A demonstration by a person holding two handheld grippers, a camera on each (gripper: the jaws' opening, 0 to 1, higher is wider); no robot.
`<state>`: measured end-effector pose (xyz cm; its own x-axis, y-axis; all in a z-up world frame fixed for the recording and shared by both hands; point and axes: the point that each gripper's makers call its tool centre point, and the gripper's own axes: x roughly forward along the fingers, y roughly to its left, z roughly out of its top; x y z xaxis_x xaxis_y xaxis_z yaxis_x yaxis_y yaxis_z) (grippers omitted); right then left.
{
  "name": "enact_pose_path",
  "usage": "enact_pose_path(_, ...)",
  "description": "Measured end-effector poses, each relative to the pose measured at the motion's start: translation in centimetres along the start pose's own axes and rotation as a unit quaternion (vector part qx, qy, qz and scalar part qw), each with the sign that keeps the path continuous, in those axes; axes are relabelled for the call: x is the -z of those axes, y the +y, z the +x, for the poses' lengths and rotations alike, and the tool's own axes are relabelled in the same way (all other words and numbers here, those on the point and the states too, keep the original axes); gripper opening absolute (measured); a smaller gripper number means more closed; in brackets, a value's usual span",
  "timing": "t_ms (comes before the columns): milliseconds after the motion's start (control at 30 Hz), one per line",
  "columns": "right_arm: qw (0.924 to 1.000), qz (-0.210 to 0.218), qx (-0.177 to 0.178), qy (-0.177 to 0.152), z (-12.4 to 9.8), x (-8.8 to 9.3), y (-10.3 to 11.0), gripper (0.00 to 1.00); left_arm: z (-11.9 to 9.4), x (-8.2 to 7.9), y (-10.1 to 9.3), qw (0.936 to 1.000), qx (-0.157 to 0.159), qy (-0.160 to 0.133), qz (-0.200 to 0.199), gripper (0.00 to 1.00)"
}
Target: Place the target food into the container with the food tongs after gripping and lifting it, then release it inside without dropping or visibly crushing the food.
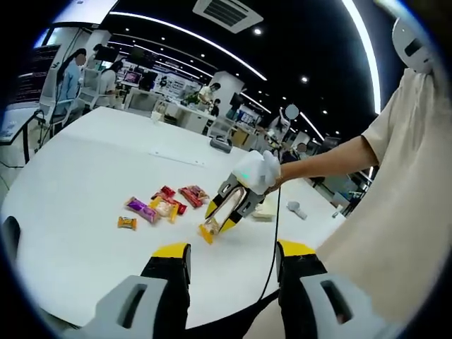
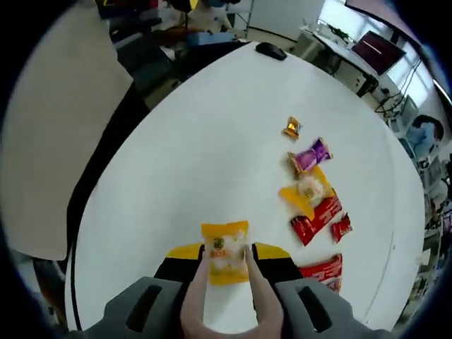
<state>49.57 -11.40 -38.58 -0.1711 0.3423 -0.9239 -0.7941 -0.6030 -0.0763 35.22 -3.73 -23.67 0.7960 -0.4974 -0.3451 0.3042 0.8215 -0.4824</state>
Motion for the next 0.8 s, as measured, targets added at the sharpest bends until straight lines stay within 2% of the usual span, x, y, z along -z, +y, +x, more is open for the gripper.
enact_pose_path(233,0.9987,0.05,-0.001,-0.005,0.0,0.3,-0.1,0.24,0.1,0.1,-0.2,1.0,0.002,0.003,0.0,0.48)
enact_pose_path(467,0.9953,0.095,0.016,-0.003,-0.1,0.3,-0.1,0.22,0.1,0.1,-0.2,1.0,0.002,0.003,0.0,0.48)
enact_pose_path(800,0.9857,0.151,0.064,-0.037,-1.3,-0.2,-0.3,0.21,0.0,0.0,-0.4,0.9999,0.003,0.009,0.008,0.48)
